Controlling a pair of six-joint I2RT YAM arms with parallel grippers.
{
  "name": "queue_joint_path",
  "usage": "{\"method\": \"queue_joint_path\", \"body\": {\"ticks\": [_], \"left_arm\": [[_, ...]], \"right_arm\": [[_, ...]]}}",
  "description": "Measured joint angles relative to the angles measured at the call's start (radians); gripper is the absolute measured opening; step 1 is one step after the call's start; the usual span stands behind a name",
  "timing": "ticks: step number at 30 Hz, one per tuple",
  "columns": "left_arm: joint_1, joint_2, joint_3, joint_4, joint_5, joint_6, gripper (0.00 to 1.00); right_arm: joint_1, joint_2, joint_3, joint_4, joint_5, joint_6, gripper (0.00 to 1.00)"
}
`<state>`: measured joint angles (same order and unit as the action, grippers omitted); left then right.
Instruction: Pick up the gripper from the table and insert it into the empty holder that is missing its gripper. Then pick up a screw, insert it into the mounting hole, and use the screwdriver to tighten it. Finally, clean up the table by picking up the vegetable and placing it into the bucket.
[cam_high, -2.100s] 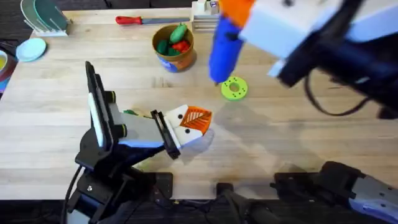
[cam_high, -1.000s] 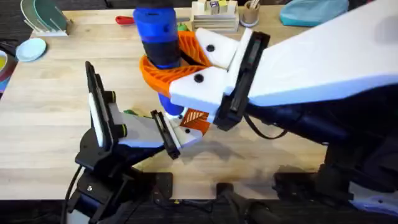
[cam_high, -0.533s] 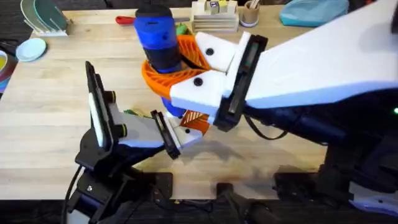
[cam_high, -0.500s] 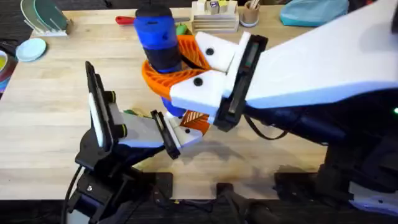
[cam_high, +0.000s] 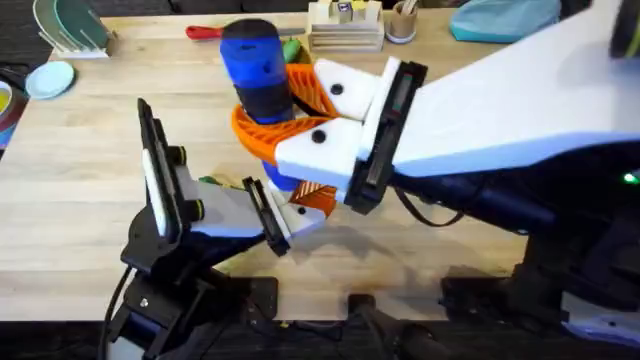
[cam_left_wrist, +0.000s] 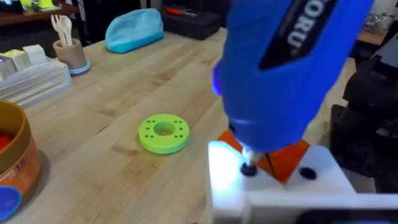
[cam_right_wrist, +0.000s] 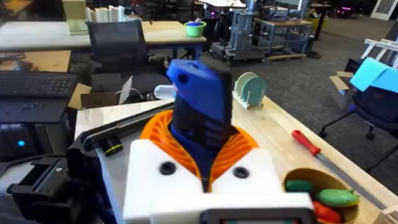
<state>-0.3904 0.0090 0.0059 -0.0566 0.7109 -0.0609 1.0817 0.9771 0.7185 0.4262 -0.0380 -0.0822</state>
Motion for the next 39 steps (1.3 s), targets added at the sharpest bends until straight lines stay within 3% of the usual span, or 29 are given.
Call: {"method": "queue_joint_path", "body": {"ticks": [10,15,20,24,32,39], "left_arm": [[0.000,0.000,0.000,0.000,0.000,0.000,0.009],[0.000,0.000,0.000,0.000,0.000,0.000,0.009],[0.000,0.000,0.000,0.000,0.000,0.000,0.009],[0.000,0.000,0.000,0.000,0.000,0.000,0.009],[0.000,0.000,0.000,0.000,0.000,0.000,0.009],[0.000,0.000,0.000,0.000,0.000,0.000,0.009]], "right_arm": [[0.000,0.000,0.000,0.005,0.000,0.000,0.016],[0.000,-0.009,-0.010,0.173,0.000,0.000,0.016],[-0.037,-0.058,-0.010,0.187,0.004,-0.043,0.016],[-0.122,-0.065,-0.010,0.045,0.097,-0.172,0.016],[-0.411,0.044,-0.010,-0.270,0.512,-0.529,0.016],[-0.634,0.232,-0.010,-0.336,0.636,-0.738,0.016]]}}
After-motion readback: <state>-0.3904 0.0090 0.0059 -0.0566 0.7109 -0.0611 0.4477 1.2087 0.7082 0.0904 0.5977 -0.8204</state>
